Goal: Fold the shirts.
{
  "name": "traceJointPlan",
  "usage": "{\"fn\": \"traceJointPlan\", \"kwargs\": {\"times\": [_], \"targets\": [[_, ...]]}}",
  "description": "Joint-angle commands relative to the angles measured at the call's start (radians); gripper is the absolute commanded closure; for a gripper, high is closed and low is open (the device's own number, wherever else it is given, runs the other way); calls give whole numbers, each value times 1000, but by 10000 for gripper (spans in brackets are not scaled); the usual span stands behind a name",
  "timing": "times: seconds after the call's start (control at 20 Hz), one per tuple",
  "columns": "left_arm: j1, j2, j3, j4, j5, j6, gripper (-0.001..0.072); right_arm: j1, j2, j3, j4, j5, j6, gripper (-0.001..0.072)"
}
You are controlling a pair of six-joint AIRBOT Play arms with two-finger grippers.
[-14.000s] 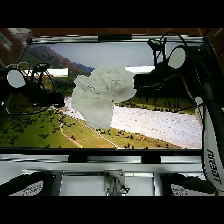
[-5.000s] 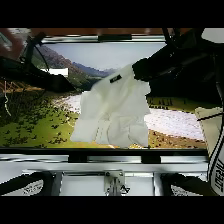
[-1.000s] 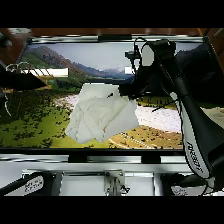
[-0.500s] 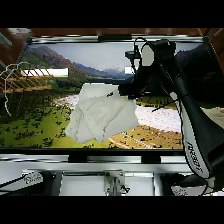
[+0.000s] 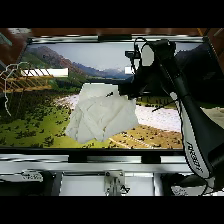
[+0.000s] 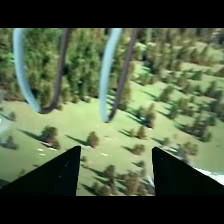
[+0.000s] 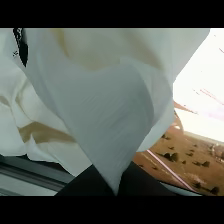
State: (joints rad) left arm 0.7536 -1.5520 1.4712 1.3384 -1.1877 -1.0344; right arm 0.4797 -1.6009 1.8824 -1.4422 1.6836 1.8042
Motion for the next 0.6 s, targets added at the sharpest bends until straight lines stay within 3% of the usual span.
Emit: {"fn": "traceJointPlan", "kwargs": {"times": [0.0, 0.55], "targets": [[-6, -60, 8, 81, 69, 36, 152, 0, 0, 0, 0, -34, 21, 624], [-50, -214, 9, 10, 115, 54, 165, 0, 0, 0, 0, -50, 48, 624]]}}
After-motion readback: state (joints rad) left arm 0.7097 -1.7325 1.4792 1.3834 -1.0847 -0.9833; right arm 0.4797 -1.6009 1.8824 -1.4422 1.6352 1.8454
